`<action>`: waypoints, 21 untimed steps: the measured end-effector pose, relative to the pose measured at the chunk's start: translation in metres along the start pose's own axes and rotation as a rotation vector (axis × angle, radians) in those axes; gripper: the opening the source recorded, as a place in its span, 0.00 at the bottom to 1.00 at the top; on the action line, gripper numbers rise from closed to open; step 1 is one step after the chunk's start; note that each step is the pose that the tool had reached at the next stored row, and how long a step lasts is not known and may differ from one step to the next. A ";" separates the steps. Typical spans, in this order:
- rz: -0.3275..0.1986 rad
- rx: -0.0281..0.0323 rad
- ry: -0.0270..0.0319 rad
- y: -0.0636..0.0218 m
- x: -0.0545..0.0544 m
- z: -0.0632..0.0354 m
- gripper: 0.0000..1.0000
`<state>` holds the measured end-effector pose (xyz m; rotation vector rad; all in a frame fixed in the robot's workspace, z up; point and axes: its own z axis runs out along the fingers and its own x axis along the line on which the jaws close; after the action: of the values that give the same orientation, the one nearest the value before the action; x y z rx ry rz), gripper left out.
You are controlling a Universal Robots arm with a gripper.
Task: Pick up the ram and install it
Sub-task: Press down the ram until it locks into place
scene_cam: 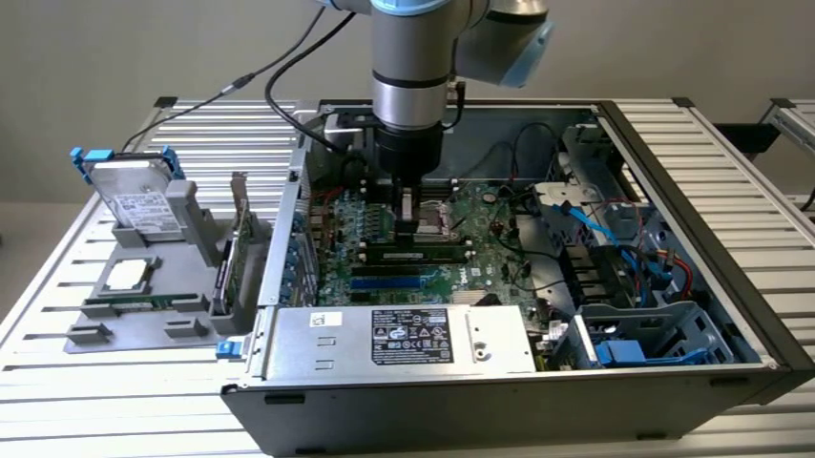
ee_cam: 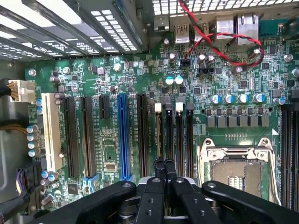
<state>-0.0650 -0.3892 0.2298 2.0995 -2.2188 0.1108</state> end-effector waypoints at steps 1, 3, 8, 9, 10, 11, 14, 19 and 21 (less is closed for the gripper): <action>0.000 0.0004 0.0001 0.0004 0.000 0.0011 0.10; 0.000 0.0010 0.0009 0.0008 0.000 0.0035 0.10; 0.000 0.0019 0.0005 0.0009 -0.001 0.0067 0.10; 0.000 0.0021 0.0000 0.0009 -0.001 0.0068 0.10; 0.000 0.0023 -0.0005 0.0009 -0.001 0.0062 0.10; 0.000 0.0030 -0.0018 0.0008 -0.001 0.0051 0.10; 0.000 0.0015 -0.0001 -0.0008 0.000 -0.0003 0.10; -0.001 -0.0013 -0.0009 -0.0103 0.001 -0.0060 0.10; -0.002 -0.0021 -0.0015 -0.0140 0.002 -0.0081 0.10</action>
<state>-0.0510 -0.3911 0.2381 2.1011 -2.2170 0.1067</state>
